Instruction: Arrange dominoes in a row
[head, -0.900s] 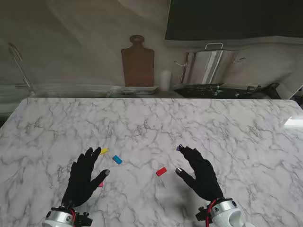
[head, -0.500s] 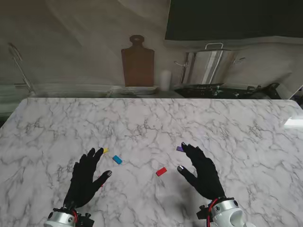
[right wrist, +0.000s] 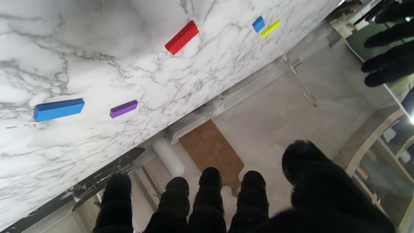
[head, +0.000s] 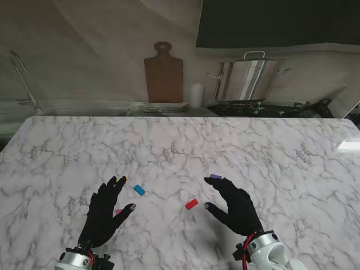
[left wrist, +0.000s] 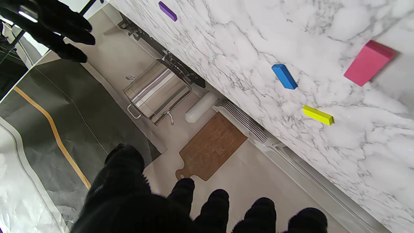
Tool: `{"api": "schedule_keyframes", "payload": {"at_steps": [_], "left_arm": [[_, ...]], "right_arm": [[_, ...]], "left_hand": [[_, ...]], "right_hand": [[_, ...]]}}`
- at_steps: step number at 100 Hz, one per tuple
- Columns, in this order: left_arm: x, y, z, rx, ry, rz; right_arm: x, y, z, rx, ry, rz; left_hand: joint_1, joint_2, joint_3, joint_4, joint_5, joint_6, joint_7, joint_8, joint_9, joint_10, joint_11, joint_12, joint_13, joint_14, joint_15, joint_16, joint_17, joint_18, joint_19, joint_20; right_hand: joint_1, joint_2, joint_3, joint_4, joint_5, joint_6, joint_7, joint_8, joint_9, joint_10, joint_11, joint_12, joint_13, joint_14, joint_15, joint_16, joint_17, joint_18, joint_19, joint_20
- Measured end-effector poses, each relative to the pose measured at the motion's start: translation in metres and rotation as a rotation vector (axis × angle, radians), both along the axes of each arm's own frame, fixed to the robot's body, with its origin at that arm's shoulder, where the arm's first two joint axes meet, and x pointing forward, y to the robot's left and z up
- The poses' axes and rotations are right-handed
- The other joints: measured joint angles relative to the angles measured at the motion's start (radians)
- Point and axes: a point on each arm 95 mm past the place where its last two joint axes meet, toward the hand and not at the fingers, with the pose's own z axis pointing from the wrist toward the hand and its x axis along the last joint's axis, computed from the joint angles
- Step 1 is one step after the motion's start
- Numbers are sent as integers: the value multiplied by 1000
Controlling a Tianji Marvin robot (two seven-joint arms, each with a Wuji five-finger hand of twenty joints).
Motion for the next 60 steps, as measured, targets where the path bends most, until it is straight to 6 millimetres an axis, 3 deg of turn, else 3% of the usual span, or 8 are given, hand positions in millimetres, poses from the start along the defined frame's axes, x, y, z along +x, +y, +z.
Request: {"api": "schedule_keyframes", "payload": {"at_steps": [10, 23, 42, 60], "left_arm": [[1, -2, 1, 0, 1, -10], [3, -6, 2, 0, 0, -24], [5, -8, 3, 3, 2, -37], [5, -10, 3, 7, 9, -51]], "right_arm": [[8, 5, 0, -31, 6, 13], [21, 11, -3, -92, 17, 39], [39, 22, -12, -178, 11, 89], [51, 37, -19, -249, 16, 149]], "left_hand": [[0, 0, 0, 0, 0, 0, 0, 2, 0, 0, 3, 30, 0, 0, 0, 8, 0, 0, 0, 8], [2, 0, 0, 0, 0, 0, 0, 2, 0, 0, 3, 43, 0, 0, 0, 17, 0, 0, 0, 8], [4, 0, 0, 0, 1, 0, 1, 2, 0, 0, 3, 52, 0, 0, 0, 18, 0, 0, 0, 9], [4, 0, 0, 0, 10, 0, 3, 2, 1, 0, 3, 57, 0, 0, 0, 18, 0, 0, 0, 11]], "right_hand": [[6, -20, 65, 38, 13, 0, 73, 5, 44, -1, 35, 9, 42, -1, 7, 4, 14, 0, 36, -2], [-8, -52, 136, 39, 60, 0, 160, 5, 80, 1, 87, 25, 101, -1, 43, 23, 40, 1, 101, -9], [0, -88, 195, -31, 96, 1, 259, -14, 140, 2, 135, 62, 166, 0, 94, 55, 89, 1, 228, -5], [2, -120, 267, -55, 123, 1, 302, -31, 182, 2, 156, 73, 210, 2, 131, 79, 119, 1, 288, -4]]}}
